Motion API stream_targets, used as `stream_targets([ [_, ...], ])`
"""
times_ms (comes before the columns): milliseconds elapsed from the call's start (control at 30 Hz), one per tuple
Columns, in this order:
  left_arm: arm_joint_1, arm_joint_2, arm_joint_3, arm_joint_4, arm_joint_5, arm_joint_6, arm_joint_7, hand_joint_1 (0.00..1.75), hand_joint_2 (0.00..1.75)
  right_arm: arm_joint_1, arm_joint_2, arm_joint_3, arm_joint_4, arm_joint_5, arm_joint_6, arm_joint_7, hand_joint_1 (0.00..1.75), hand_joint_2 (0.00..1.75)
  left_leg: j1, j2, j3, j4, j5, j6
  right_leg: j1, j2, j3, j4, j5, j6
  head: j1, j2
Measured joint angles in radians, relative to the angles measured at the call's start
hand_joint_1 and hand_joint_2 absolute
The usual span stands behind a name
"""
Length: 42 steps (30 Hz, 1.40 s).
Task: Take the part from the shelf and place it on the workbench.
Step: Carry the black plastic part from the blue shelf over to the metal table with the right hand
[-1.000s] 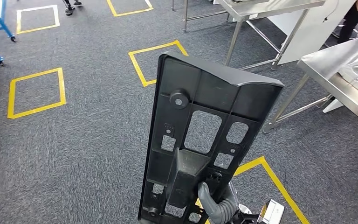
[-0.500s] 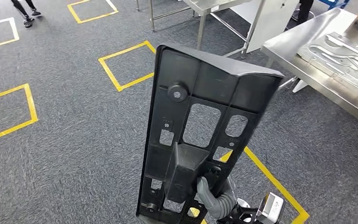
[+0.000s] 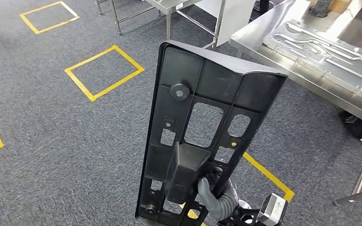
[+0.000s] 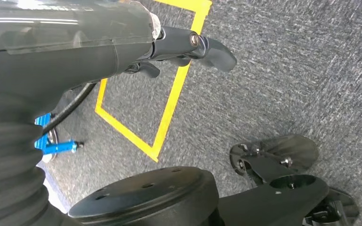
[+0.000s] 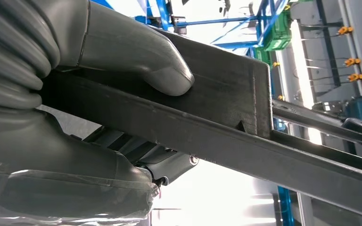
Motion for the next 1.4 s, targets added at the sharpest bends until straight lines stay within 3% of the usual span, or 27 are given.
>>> stream_targets([
  [33,0.001,-0.001,0.000,0.000,-0.001,0.000,0.000,0.00,1.75,0.000,0.000,0.000,0.000,0.000,0.001,0.000,1.55,1.75,0.002,0.013,0.003,-0.005,0.002,0.007,0.002,-0.025,-0.010,0.021,-0.013,0.006,0.000,0.000],
  [100,0.005,-0.001,0.000,0.000,-0.002,0.000,0.000,0.00,1.75,-0.001,0.000,0.000,0.000,0.000,0.004,0.000,1.55,1.75,0.001,0.041,0.007,-0.011,0.003,0.016,0.002,-0.087,-0.063,0.127,-0.067,0.016,0.000,0.000],
  [167,0.008,-0.001,0.000,0.000,-0.002,0.000,0.000,0.00,1.75,0.000,0.000,0.000,0.001,0.000,0.005,0.000,1.55,1.75,-0.001,0.071,0.008,-0.011,0.000,0.018,-0.005,-0.108,-0.132,0.258,-0.112,0.024,0.000,0.000],
  [200,0.008,0.000,0.000,0.000,-0.002,0.000,0.000,0.00,1.75,0.001,0.000,0.000,0.002,0.000,0.005,0.000,1.55,1.75,-0.001,0.085,0.010,-0.010,-0.002,0.018,-0.008,-0.111,-0.148,0.285,-0.110,0.028,0.000,0.000],
  [233,0.009,0.000,0.000,0.000,-0.003,0.000,0.000,0.00,1.75,0.001,0.000,0.000,0.002,0.000,0.005,0.000,1.55,1.75,-0.001,0.098,0.014,-0.010,-0.005,0.016,-0.011,-0.115,-0.143,0.270,-0.090,0.030,0.000,0.000],
  [267,0.010,0.000,0.000,0.000,-0.003,0.000,0.000,0.00,1.75,0.001,0.000,0.000,0.003,0.000,0.006,0.000,1.55,1.75,-0.001,0.110,0.019,-0.010,-0.009,0.014,-0.013,-0.125,-0.116,0.216,-0.055,0.030,0.000,0.000],
  [333,0.012,0.000,0.000,0.000,-0.005,0.000,0.001,0.00,1.75,0.000,0.000,0.000,0.003,0.000,0.007,0.000,1.55,1.75,-0.004,0.130,0.030,-0.010,-0.018,0.006,-0.008,-0.171,-0.043,0.073,0.004,0.024,0.000,0.000],
  [400,0.014,0.001,0.000,0.000,-0.006,-0.002,0.001,0.00,1.75,-0.003,0.000,0.000,0.003,-0.001,0.008,0.000,1.55,1.75,-0.009,0.147,0.037,-0.009,-0.028,-0.005,0.001,-0.197,-0.010,0.004,0.016,0.010,0.000,0.000],
  [467,0.014,0.002,0.000,0.000,-0.006,-0.003,0.003,0.00,1.75,-0.003,0.000,-0.001,0.002,-0.001,0.009,0.000,1.55,1.75,-0.011,0.166,0.046,-0.012,-0.034,-0.016,0.004,-0.176,-0.011,-0.001,0.012,-0.004,0.000,0.000],
  [533,0.012,0.003,0.000,0.000,-0.007,-0.003,0.005,0.00,1.75,-0.004,0.001,-0.002,0.002,-0.002,0.009,0.000,1.55,1.75,-0.007,0.141,0.046,0.007,-0.053,-0.026,0.000,-0.152,-0.008,-0.007,0.014,-0.017,0.000,0.000],
  [600,0.010,0.004,0.000,0.000,-0.007,-0.003,0.005,0.00,1.75,-0.007,0.004,-0.002,0.003,-0.003,0.010,0.000,1.55,1.75,-0.004,0.086,0.004,0.102,-0.108,-0.032,-0.004,-0.130,-0.005,-0.011,0.016,-0.027,0.000,0.000],
  [667,0.003,0.004,0.000,0.000,-0.006,-0.005,0.004,0.00,1.75,-0.009,0.006,-0.003,0.005,-0.004,0.011,0.000,1.55,1.75,-0.003,0.064,-0.062,0.238,-0.163,-0.034,-0.003,-0.106,-0.005,-0.011,0.016,-0.032,0.000,0.000],
  [700,-0.001,0.004,0.000,0.000,-0.006,-0.006,0.003,0.00,1.75,-0.009,0.006,-0.003,0.006,-0.004,0.011,0.001,1.55,1.75,-0.004,0.062,-0.083,0.277,-0.168,-0.034,-0.002,-0.092,-0.003,-0.011,0.016,-0.032,0.000,0.000],
  [733,-0.003,0.004,0.000,0.000,-0.006,-0.006,0.003,0.00,1.75,-0.009,0.006,-0.004,0.008,-0.004,0.011,0.002,1.55,1.75,-0.004,0.060,-0.087,0.279,-0.151,-0.033,-0.002,-0.077,-0.001,-0.010,0.015,-0.032,0.000,0.000],
  [800,-0.002,0.004,0.000,0.000,-0.006,-0.006,0.005,0.00,1.75,-0.009,0.007,-0.004,0.009,-0.005,0.012,0.003,1.55,1.75,-0.003,0.045,-0.049,0.172,-0.070,-0.027,-0.002,-0.045,0.004,-0.008,0.014,-0.029,0.000,0.000],
  [867,0.002,0.005,0.000,0.000,-0.006,-0.007,0.007,0.00,1.75,-0.010,0.007,-0.005,0.010,-0.005,0.012,0.003,1.55,1.75,-0.001,0.006,-0.004,0.051,-0.018,-0.019,-0.001,-0.017,0.001,-0.003,0.014,-0.021,0.000,0.000],
  [933,0.002,0.005,0.000,0.000,-0.006,-0.007,0.008,0.00,1.75,-0.010,0.008,-0.005,0.011,-0.005,0.012,0.004,1.55,1.75,-0.002,-0.012,0.009,0.010,-0.018,-0.011,-0.003,0.003,-0.007,-0.002,0.019,-0.007,0.000,0.000],
  [1000,0.000,0.003,0.000,0.000,-0.006,-0.009,0.009,0.00,1.75,-0.009,0.009,-0.005,0.011,-0.005,0.012,0.004,1.55,1.75,0.000,0.006,0.013,0.001,-0.014,0.000,-0.003,0.013,-0.013,-0.005,0.023,0.006,0.000,0.000],
  [1067,0.001,0.001,0.000,0.000,-0.007,-0.010,0.011,0.00,1.75,-0.012,0.009,-0.006,0.011,-0.005,0.012,0.005,1.55,1.75,0.005,0.029,0.018,-0.009,-0.006,0.013,0.001,-0.027,-0.032,0.033,-0.001,0.015,0.000,0.000],
  [1133,0.005,0.000,0.001,0.000,-0.007,-0.010,0.012,0.00,1.75,-0.016,0.009,-0.006,0.012,-0.006,0.012,0.005,1.55,1.75,0.003,0.055,0.019,-0.012,-0.005,0.019,0.000,-0.087,-0.089,0.152,-0.062,0.022,0.000,0.000],
  [1200,0.007,0.001,0.001,0.000,-0.008,-0.010,0.013,0.00,1.75,-0.017,0.009,-0.006,0.016,-0.006,0.012,0.006,1.55,1.75,0.000,0.082,0.020,-0.012,-0.008,0.020,-0.007,-0.109,-0.147,0.270,-0.101,0.029,0.000,0.000],
  [1233,0.007,0.002,0.001,0.000,-0.009,-0.011,0.013,0.00,1.75,-0.016,0.009,-0.006,0.017,-0.006,0.012,0.006,1.55,1.75,0.000,0.095,0.023,-0.012,-0.011,0.019,-0.009,-0.113,-0.153,0.281,-0.094,0.031,0.000,0.000],
  [1267,0.008,0.002,0.001,0.000,-0.010,-0.011,0.013,0.00,1.75,-0.016,0.009,-0.006,0.019,-0.006,0.012,0.006,1.55,1.75,0.000,0.107,0.026,-0.012,-0.014,0.018,-0.011,-0.119,-0.138,0.251,-0.070,0.032,0.000,0.000],
  [1333,0.009,0.002,0.001,0.000,-0.014,-0.011,0.013,0.00,1.75,-0.017,0.009,-0.006,0.019,-0.006,0.012,0.006,1.55,1.75,-0.001,0.128,0.038,-0.012,-0.023,0.012,-0.009,-0.155,-0.064,0.111,-0.005,0.027,0.000,0.000],
  [1400,0.011,0.002,0.001,0.000,-0.017,-0.011,0.013,0.00,1.75,-0.019,0.009,-0.006,0.020,-0.007,0.012,0.006,1.55,1.75,-0.006,0.145,0.046,-0.011,-0.032,0.002,0.001,-0.191,-0.014,0.012,0.022,0.013,0.000,0.000],
])
